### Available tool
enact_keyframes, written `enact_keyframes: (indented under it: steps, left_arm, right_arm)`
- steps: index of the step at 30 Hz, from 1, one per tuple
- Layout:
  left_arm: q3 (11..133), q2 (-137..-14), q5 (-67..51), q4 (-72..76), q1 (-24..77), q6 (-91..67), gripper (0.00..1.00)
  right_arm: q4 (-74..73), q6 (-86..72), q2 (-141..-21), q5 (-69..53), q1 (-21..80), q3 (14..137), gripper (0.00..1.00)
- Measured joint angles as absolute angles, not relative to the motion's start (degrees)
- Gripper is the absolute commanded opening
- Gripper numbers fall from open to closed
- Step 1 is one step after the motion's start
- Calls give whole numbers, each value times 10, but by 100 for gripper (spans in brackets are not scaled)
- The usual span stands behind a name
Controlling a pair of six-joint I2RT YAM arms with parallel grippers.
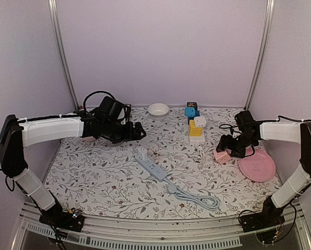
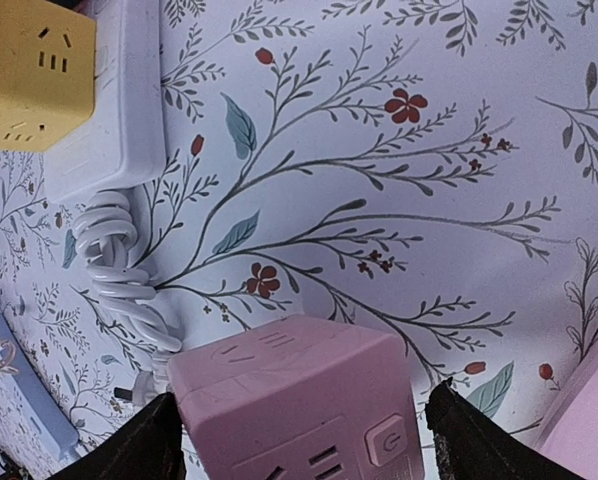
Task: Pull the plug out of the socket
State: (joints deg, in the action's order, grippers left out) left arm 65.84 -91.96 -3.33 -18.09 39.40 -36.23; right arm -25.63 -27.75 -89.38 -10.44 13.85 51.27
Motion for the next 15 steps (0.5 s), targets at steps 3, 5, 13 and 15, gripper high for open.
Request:
enact_keyframes:
  steps: [3, 5, 13, 15]
  left_arm:
    - [663, -921, -21, -190, 397, -374, 97]
    - [667, -924, -13, -195, 399, -383, 97]
    - [668, -928, 21, -218, 414, -423, 97]
    - [668, -930, 25, -218, 420, -432, 97]
  right_arm:
    - [-257, -268, -889, -95, 138, 513, 86]
    - [-257, -260, -884, -89, 138, 513, 86]
    - [-256, -236, -860, -71, 138, 512, 86]
    - [-256, -231, -854, -71, 138, 512, 86]
